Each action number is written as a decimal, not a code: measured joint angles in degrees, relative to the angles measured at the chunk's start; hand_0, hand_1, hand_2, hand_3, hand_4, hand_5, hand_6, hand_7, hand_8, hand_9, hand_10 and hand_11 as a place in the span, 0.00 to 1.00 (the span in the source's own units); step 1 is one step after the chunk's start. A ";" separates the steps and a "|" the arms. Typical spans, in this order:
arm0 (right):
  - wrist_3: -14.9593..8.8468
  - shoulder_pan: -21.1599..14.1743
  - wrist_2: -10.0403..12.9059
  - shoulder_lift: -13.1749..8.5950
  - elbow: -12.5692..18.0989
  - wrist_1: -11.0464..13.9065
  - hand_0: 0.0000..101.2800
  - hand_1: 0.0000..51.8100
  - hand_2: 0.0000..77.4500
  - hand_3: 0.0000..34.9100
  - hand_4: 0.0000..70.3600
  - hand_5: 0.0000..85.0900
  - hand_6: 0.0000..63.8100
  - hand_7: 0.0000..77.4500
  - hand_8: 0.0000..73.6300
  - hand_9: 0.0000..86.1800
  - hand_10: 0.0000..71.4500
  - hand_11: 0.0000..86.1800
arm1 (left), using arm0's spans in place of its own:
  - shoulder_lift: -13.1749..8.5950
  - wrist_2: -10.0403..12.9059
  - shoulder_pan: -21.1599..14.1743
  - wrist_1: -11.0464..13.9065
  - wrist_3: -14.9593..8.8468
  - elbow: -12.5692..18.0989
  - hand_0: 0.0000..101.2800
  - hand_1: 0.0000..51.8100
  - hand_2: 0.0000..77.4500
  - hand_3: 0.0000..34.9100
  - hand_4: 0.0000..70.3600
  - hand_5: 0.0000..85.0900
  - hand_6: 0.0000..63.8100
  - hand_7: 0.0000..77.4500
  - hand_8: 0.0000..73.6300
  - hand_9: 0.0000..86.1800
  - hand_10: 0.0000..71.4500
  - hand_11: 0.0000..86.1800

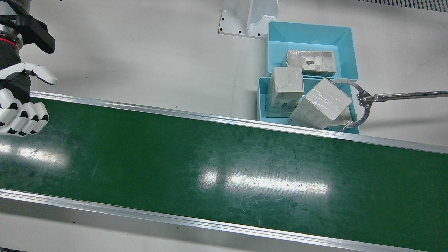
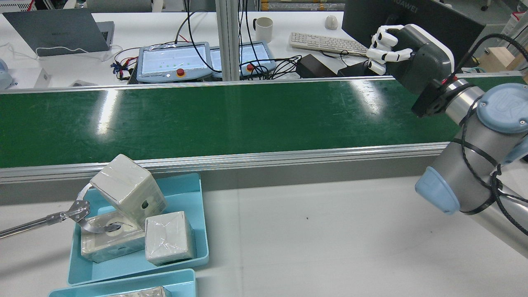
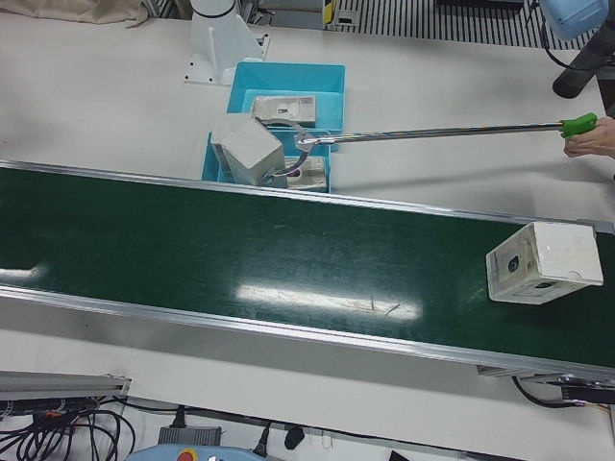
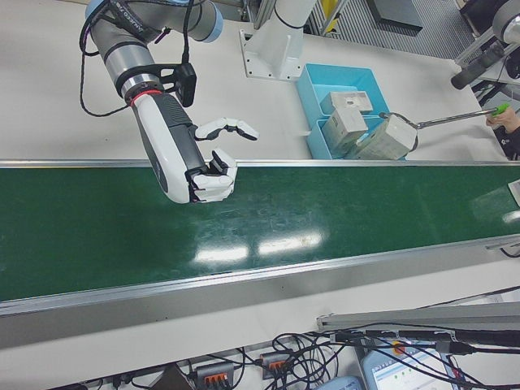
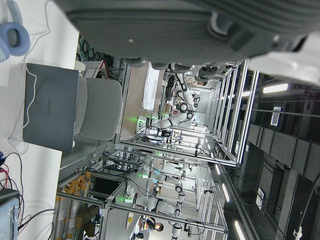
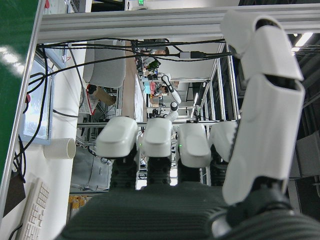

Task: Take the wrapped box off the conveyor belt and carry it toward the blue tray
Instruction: 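Raise the right hand above the conveyor belt, fingers open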

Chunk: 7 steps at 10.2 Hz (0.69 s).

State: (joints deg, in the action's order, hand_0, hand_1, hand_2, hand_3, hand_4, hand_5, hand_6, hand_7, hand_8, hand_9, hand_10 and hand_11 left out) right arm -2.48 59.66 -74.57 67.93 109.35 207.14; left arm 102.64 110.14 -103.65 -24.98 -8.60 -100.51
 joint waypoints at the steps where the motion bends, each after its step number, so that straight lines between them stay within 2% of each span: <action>1: -0.06 -0.39 0.12 -0.04 -0.05 -0.08 0.47 0.04 0.42 0.01 0.95 0.82 0.98 0.91 0.95 0.81 0.98 0.82 | 0.00 0.00 0.00 0.00 0.00 0.00 0.00 0.00 0.01 0.00 0.00 0.01 0.00 0.01 0.01 0.00 0.01 0.00; 3: 0.01 -0.97 0.43 0.15 -0.09 -0.14 0.47 0.04 0.41 0.01 0.95 0.82 0.98 0.91 0.95 0.81 0.98 0.82 | 0.00 0.00 0.00 0.00 0.00 0.00 0.00 0.00 0.01 0.00 0.00 0.01 0.00 0.01 0.01 0.00 0.01 0.00; 7: 0.14 -1.21 0.55 0.33 -0.25 -0.16 0.47 0.11 0.39 0.01 0.90 0.82 0.98 0.90 0.95 0.81 0.98 0.82 | 0.00 0.00 0.00 0.00 0.00 0.00 0.00 0.00 0.01 0.00 0.00 0.01 0.00 0.01 0.01 0.00 0.01 0.00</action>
State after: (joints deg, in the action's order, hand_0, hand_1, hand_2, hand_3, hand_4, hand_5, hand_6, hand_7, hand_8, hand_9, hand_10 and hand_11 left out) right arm -2.34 58.46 -74.02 68.26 109.11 206.98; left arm 102.64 110.14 -103.65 -24.98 -8.59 -100.51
